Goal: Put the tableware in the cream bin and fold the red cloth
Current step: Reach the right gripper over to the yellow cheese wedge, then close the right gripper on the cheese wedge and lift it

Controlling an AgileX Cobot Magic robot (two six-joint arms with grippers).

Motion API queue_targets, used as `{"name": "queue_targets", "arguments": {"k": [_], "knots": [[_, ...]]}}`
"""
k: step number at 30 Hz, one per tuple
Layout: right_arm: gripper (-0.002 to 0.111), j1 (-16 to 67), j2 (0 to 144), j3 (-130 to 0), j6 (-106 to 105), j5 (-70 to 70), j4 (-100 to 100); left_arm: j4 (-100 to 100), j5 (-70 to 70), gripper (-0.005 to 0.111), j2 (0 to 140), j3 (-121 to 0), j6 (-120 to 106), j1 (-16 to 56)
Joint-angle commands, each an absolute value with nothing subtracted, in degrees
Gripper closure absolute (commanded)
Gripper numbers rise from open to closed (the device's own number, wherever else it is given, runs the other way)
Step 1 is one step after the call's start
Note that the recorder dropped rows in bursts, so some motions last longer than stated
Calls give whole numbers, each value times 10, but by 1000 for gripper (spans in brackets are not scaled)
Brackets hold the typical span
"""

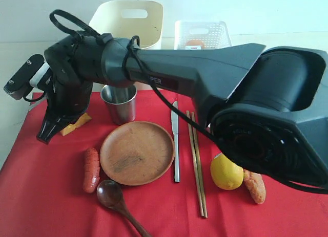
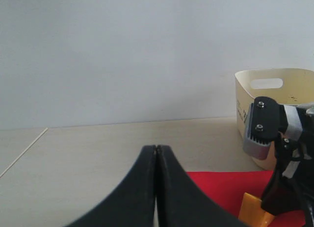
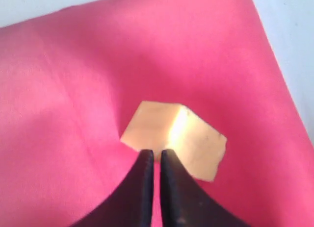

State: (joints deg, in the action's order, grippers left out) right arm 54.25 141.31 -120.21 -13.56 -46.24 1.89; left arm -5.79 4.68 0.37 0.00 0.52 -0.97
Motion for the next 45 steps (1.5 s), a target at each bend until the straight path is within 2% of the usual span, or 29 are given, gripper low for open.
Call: {"name": "queue_targets", "arguments": {"k": [1, 4, 6, 7, 9, 10, 11, 13, 16, 23, 31, 42, 43, 45], "knots": [[108, 541, 1390, -1198, -136, -494, 15, -59, 48, 107, 0, 0, 7, -10], [106, 541, 1393, -1198, -117, -484, 17, -59, 48, 107, 0, 0, 7, -10], [94, 541, 1398, -1198, -87, -477, 33, -59, 48, 107, 0, 0, 7, -10], [82, 541, 1399, -1198, -87, -477, 46, -59, 48, 107, 0, 0, 7, -10], [67, 541, 1399, -1198, -94, -479, 47, -59, 48, 107, 0, 0, 7, -10], [55, 541, 1399, -1198, -124, -479, 47, -59, 48, 107, 0, 0, 7, -10], [48, 541, 1399, -1198, -139, -482, 47, -59, 48, 107, 0, 0, 7, -10], [38, 541, 1399, -1198, -170, -486, 33, -59, 48, 107, 0, 0, 7, -10], [33, 541, 1399, -1198, -222, -486, -10, -59, 48, 107, 0, 0, 7, -10], [33, 540, 1426, -1198, -259, -401, -52, -59, 48, 107, 0, 0, 7, -10], [41, 532, 1481, -1228, -255, -414, -19, -59, 48, 107, 0, 0, 7, -10], [104, 533, 1485, -1244, -258, -468, -13, -59, 48, 107, 0, 0, 7, -10], [108, 533, 1483, -1244, -259, -473, -13, -59, 48, 107, 0, 0, 7, -10], [108, 533, 1477, -1244, -257, -485, -13, -59, 48, 107, 0, 0, 7, -10]]}}
